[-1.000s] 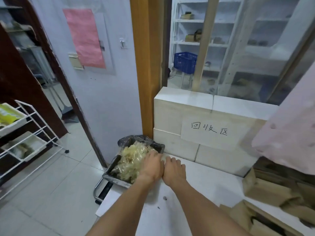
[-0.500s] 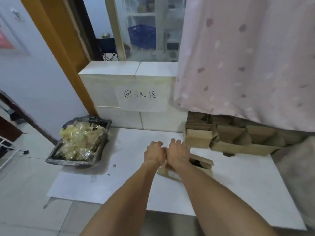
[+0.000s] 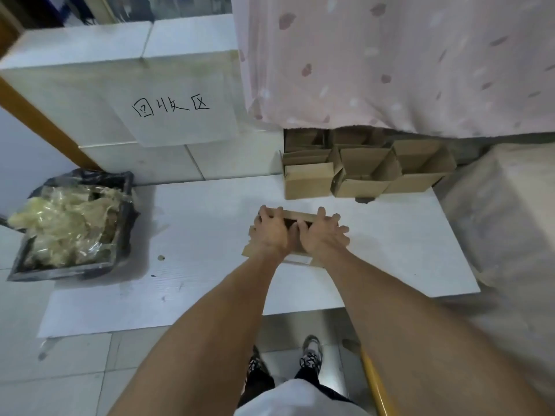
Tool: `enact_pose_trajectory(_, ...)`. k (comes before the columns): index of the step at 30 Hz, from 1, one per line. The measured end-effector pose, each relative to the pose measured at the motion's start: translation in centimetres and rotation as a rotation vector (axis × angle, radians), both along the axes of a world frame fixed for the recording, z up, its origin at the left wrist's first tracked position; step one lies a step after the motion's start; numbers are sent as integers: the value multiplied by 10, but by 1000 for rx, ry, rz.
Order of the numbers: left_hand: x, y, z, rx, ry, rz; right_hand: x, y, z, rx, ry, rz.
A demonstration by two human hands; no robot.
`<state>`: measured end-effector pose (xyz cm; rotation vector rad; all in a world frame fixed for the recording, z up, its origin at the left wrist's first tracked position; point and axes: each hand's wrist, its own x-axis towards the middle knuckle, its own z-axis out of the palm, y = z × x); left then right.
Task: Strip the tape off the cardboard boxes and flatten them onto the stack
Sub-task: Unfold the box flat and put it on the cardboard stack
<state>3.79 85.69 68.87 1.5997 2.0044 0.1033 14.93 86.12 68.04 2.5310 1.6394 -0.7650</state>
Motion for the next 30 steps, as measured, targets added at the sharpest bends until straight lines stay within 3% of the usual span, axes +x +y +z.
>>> enact_pose_trajectory(11, -12, 6, 0, 26, -154, 233, -25, 4, 0, -8, -8, -67)
enact_pose_trajectory(18, -25, 16, 19, 202, -267, 355, -38, 6, 28, 196, 38, 36)
enact_pose_trajectory(21, -26, 17, 26, 267, -152, 297, -50, 4, 37, 199, 56, 84)
enact_pose_trajectory(27, -34, 5, 17, 69, -63, 187, -30, -12, 32, 234, -203, 80)
enact_pose_trajectory(30, -27, -1, 12, 28, -64, 156, -8, -12, 24, 164, -133, -88)
